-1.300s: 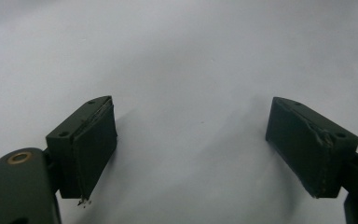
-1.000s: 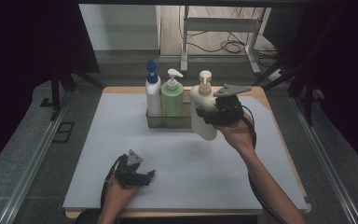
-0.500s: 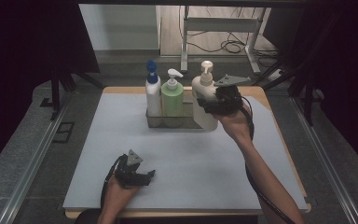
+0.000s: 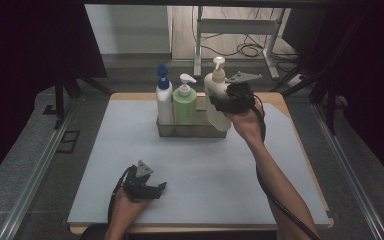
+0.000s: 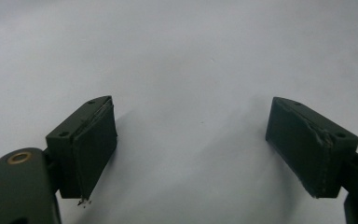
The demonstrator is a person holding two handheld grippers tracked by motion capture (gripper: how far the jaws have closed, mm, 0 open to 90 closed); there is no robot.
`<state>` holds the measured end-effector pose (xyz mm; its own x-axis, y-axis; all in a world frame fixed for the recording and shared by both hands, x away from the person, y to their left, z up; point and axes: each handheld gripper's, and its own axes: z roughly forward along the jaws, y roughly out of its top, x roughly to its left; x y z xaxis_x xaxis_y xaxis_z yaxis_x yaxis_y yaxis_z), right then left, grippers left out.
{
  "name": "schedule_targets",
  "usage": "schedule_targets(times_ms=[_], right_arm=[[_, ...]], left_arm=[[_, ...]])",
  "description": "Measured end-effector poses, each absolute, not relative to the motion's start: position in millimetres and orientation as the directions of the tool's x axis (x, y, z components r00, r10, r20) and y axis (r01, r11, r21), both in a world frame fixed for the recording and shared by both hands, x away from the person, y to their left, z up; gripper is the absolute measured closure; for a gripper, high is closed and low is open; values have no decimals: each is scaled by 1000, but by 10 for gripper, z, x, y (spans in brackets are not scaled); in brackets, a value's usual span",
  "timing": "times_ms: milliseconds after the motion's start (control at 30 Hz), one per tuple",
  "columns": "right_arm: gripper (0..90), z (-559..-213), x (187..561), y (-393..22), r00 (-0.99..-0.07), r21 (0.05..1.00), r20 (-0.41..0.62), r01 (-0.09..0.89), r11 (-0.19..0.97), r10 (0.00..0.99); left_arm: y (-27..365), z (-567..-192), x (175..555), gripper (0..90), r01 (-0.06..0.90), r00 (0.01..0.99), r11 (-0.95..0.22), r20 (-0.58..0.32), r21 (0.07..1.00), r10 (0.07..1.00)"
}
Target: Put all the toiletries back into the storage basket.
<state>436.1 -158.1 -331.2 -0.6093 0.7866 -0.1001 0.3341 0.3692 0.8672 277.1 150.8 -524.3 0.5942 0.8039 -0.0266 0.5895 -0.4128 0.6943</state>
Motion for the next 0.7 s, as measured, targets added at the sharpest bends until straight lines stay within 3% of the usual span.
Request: schedule_targets(times_ms=[700], right_arm=[[387,-3461,4745,-1495,-569,871,-104,345,351,816]], left_arm=[[1508,-5243,2772,159,590,595,-412,-29,694,803]])
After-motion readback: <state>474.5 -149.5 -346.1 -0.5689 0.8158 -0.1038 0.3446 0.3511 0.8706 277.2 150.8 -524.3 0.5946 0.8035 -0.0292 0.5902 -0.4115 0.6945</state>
